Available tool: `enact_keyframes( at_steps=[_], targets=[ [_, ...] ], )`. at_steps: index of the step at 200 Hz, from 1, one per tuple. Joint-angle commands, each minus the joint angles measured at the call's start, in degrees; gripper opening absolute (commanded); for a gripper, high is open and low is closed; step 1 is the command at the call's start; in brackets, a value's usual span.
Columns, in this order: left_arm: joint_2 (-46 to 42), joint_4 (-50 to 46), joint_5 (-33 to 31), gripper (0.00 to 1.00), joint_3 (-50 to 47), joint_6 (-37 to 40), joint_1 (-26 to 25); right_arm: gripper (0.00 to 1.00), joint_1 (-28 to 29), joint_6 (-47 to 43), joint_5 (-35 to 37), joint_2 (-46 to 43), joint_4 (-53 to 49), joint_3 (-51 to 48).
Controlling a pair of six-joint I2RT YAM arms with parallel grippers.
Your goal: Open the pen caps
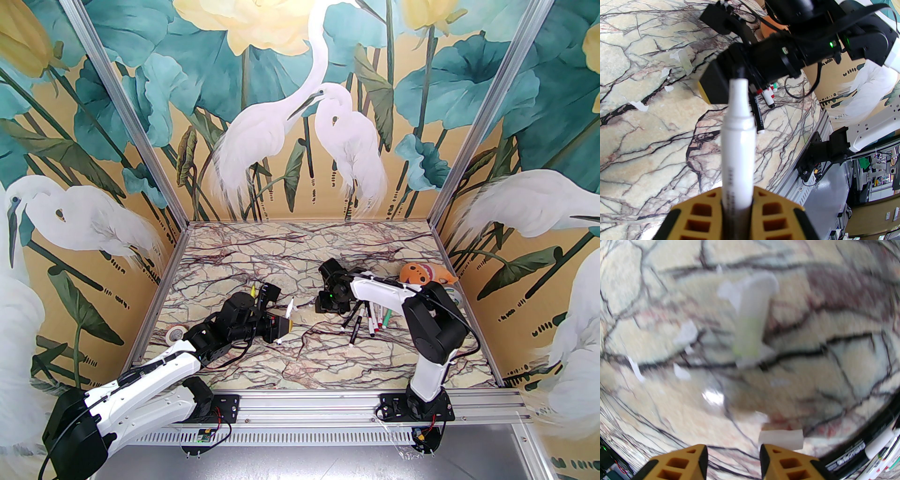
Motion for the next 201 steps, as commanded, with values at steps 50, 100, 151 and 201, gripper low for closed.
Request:
enact_keyframes(
  at_steps=[50, 100, 151, 201],
  targets=[
    [-2.6, -1.5, 0.2, 0.09, -0.4, 0.2, 0.5, 0.47, 0.6, -13.5, 6.1, -5.4, -8.7, -0.9],
    [-2.6, -3.0, -0.4, 0.09, 0.3, 0.8, 0.5, 0.51, 0.9, -26.9, 15.4, -4.8, -11.1, -0.2],
    [-2.7, -3.1, -0.4, 0.09, 0.3, 0.7, 0.5, 0.5, 1.3, -37.1, 16.5, -1.2, -8.6, -0.2],
    [-1.4, -2.3, -0.2, 0.09, 0.6, 0.4, 0.5, 0.5, 2.0, -40.3, 12.9, -0.1, -8.3, 1.1]
  ],
)
